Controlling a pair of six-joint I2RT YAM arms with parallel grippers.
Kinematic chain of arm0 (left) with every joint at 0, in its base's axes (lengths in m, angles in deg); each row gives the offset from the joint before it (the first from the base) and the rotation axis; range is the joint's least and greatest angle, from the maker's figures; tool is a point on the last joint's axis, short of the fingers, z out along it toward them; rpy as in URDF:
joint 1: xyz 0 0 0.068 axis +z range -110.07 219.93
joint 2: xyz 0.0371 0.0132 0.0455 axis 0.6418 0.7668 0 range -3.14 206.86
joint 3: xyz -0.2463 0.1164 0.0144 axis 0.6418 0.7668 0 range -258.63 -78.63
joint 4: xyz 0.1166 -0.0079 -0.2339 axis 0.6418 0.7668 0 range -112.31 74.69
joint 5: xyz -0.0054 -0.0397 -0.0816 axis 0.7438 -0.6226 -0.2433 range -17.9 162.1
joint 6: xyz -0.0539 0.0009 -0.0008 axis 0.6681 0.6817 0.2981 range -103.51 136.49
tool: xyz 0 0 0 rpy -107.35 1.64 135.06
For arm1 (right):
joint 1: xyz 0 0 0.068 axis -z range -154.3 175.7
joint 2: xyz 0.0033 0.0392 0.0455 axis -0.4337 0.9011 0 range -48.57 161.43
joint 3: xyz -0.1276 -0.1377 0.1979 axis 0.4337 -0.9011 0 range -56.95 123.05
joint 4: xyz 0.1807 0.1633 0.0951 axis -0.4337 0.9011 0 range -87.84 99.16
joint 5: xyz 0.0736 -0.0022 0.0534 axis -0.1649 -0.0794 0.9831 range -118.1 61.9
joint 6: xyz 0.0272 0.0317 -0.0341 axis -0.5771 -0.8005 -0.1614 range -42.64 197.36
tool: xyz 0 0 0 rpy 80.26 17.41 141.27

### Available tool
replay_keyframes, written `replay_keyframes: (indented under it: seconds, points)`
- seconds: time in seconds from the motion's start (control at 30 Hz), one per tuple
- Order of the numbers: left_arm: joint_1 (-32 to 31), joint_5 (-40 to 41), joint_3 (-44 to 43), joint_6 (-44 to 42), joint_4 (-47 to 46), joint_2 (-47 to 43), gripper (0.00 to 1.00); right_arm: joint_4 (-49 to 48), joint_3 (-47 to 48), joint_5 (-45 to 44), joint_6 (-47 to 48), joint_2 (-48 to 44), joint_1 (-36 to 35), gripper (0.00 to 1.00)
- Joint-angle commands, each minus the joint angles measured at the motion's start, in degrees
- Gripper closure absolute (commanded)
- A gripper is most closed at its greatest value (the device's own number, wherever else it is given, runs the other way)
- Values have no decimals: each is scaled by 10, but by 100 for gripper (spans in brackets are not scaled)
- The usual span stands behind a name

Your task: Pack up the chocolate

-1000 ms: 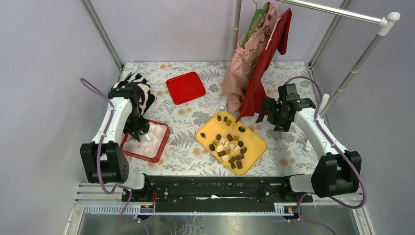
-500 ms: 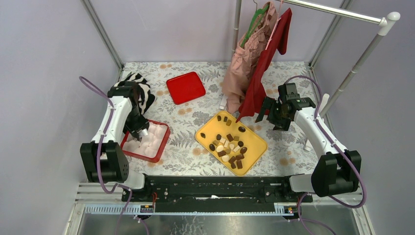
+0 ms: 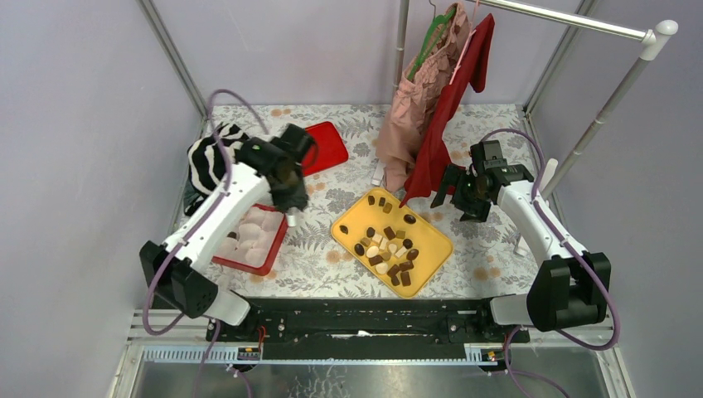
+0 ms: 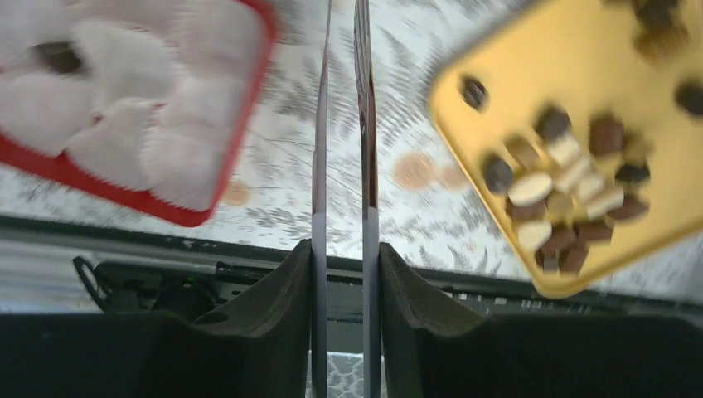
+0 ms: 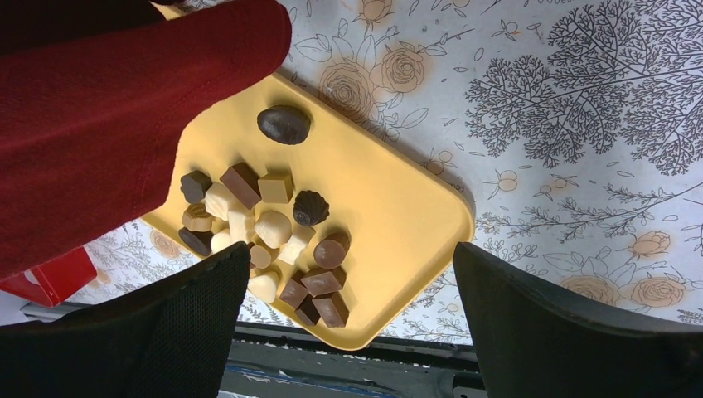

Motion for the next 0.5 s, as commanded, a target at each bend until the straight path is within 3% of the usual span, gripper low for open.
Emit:
replay_keyframes:
  seconds: [0.0, 0.23, 0.47]
  points:
    - [-113, -33, -3, -36, -68, 17, 66, -9, 20, 10, 8, -8, 2, 0]
    - [-204, -134, 34, -83, -104, 31, 66, -9, 17, 11, 8, -13, 2, 0]
    - [-237, -179, 51, -85, -110, 38, 59, -10, 13, 14, 8, -13, 2, 0]
